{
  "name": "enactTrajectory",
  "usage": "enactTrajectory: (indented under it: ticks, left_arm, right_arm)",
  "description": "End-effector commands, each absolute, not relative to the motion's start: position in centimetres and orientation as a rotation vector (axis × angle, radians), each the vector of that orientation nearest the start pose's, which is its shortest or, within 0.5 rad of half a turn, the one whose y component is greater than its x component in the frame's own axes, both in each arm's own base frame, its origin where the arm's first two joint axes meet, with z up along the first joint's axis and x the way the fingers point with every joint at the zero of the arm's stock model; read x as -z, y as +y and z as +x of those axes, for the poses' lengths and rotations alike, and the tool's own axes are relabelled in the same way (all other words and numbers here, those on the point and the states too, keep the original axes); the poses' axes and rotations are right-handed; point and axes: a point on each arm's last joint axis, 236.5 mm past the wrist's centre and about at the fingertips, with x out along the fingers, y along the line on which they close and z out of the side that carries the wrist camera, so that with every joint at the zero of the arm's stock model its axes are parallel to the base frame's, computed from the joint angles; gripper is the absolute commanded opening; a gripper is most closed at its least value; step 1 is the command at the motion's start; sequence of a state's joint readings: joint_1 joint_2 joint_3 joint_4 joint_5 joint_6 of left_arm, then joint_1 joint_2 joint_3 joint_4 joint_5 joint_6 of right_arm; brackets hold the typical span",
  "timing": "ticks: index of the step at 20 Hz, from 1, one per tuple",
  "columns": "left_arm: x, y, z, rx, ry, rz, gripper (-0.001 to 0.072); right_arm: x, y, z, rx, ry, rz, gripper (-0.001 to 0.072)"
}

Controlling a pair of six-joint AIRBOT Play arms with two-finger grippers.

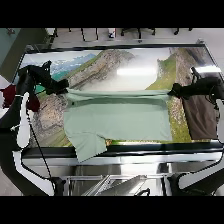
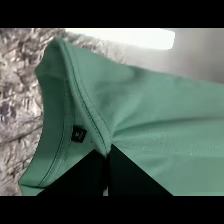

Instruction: Fold the shirts.

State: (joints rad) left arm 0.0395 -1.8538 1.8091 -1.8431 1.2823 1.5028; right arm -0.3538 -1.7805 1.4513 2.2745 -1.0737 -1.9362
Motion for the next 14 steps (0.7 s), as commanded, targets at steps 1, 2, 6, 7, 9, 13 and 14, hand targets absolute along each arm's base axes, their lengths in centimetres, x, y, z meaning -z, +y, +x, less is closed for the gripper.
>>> enactTrajectory:
  ticks: [1,2,6,7,9,13,14]
  left_arm:
    - [4.8,-3.0,48.4,0.051,1.427,-0.294,0.0012]
    - [5.5,-3.0,48.0,0.049,1.441,-0.297,0.0012]
    - [7.0,-3.0,48.0,0.038,1.429,-0.305,0.0012]
    - [7.0,-3.0,48.2,0.039,1.423,-0.306,0.0012]
    - [6.9,-3.3,48.6,0.041,1.403,-0.302,0.0012]
    - [7.7,-3.8,48.5,0.047,1.418,-0.295,0.0012]
    - [8.2,-3.9,48.4,0.049,1.429,-0.295,0.0012]
  right_arm:
    - [8.1,-4.3,47.8,-0.176,1.241,0.534,0.0018]
    - [8.3,-4.3,47.8,-0.175,1.242,0.536,0.0019]
    - [8.4,-4.2,47.9,-0.175,1.241,0.534,0.0019]
    - [8.4,-4.0,48.1,-0.176,1.237,0.533,0.0019]
    - [8.4,-3.6,48.3,-0.181,1.234,0.527,0.0019]
    - [9.0,-2.9,48.3,-0.191,1.246,0.521,0.0019]
    - [9.1,-2.7,48.3,-0.193,1.249,0.522,0.0019]
